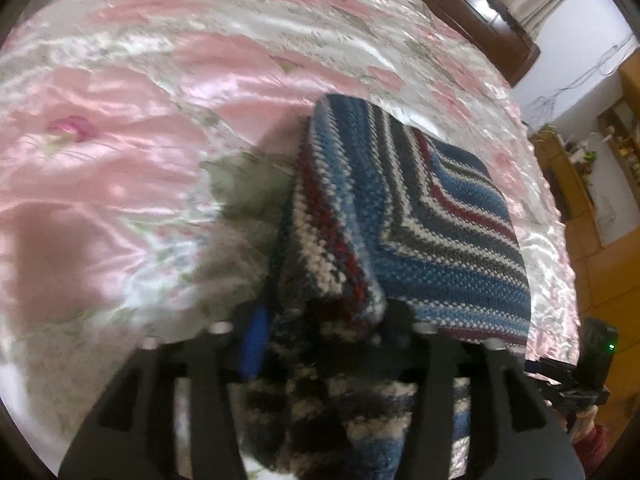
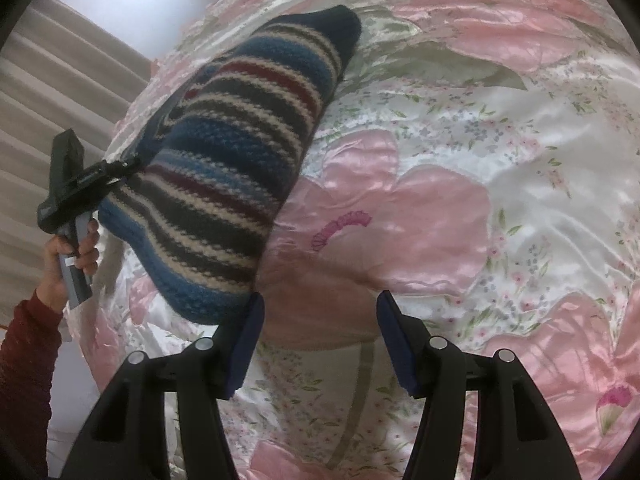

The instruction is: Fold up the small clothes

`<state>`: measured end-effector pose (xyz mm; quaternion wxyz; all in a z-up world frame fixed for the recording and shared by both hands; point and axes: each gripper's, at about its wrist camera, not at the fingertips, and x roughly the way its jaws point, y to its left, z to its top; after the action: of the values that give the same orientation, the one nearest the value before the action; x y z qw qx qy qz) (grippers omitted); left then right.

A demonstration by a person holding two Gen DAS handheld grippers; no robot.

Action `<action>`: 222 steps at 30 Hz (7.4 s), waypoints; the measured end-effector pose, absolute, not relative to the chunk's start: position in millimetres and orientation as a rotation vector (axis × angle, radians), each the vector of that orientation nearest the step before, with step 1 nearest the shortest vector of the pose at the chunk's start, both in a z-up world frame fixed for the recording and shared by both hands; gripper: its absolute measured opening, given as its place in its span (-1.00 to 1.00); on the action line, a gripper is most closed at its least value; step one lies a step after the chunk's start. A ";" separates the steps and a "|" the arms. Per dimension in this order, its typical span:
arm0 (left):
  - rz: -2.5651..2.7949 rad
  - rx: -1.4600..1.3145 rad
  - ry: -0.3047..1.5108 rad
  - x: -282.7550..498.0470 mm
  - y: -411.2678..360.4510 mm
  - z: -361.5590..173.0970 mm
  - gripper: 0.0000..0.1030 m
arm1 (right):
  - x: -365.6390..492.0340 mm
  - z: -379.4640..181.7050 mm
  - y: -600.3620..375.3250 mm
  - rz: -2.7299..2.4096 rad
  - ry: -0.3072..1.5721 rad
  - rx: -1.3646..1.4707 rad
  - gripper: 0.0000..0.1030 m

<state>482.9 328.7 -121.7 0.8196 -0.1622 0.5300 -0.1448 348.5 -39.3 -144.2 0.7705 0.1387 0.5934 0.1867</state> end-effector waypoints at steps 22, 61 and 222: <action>-0.341 -0.291 1.211 426.1 326.7 -103.0 -0.65 | 348.9 -126.3 -6.2 0.419 1.282 0.300 0.17; -0.364 -0.294 1.229 413.5 323.1 -141.5 -0.03 | 361.7 -155.0 9.4 0.475 1.390 0.499 -0.55; -0.389 -0.212 1.270 138.2 134.7 -119.3 0.58 | 37.3 -101.4 -148.6 0.011 1.211 0.372 0.49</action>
<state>138.2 134.7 -119.3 0.7822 -0.0981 0.5884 -0.1800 37.3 -148.6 -101.4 0.8059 0.1738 0.5660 0.0051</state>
